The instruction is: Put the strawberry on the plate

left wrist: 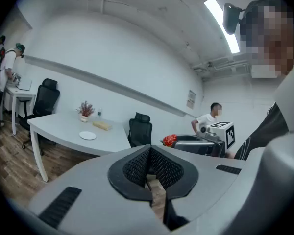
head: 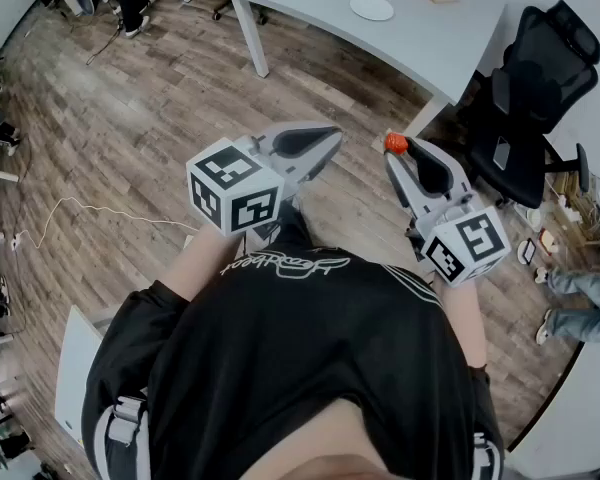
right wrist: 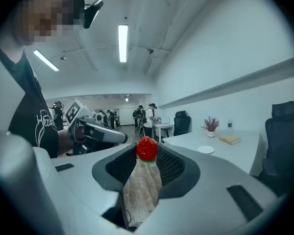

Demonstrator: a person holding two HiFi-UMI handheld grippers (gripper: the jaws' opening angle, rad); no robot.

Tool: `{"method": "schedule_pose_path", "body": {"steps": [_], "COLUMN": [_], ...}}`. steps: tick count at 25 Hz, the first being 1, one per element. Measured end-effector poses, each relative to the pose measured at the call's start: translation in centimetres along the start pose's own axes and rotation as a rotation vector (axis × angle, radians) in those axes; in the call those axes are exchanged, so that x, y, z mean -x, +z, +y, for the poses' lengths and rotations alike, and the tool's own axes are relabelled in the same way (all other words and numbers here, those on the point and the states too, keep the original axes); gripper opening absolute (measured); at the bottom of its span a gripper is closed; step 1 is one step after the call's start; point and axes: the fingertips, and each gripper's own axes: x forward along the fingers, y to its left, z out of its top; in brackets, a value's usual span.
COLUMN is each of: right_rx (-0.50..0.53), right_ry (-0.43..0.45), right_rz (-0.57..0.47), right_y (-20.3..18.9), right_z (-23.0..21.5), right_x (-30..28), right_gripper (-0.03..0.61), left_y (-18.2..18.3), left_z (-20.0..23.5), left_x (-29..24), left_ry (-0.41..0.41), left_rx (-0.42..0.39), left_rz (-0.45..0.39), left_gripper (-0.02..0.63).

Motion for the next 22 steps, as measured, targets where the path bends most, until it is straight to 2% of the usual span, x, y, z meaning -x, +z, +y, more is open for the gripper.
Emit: {"method": "schedule_pose_path", "body": {"steps": [11,15,22], "right_rx": [-0.027,-0.047,-0.068], "right_ry": [-0.005,-0.011,-0.027], "right_rz": [-0.033,-0.036,-0.032], "right_y": [0.1,0.1,-0.2], "right_z": [0.2,-0.3,-1.7], "right_x": [2.1,2.5,2.3], "right_gripper": [0.12,0.12,0.12], "left_y": [-0.8,-0.8,-0.8], "left_z": [-2.0,-2.3,-2.0], "left_x": [-0.6,-0.8,-1.0], "left_ry": [-0.007,-0.012,-0.005], "left_rx": [-0.005,0.018,0.009], "left_rz": [0.015,0.016,0.006], "left_gripper": [0.008,0.008,0.008]}}
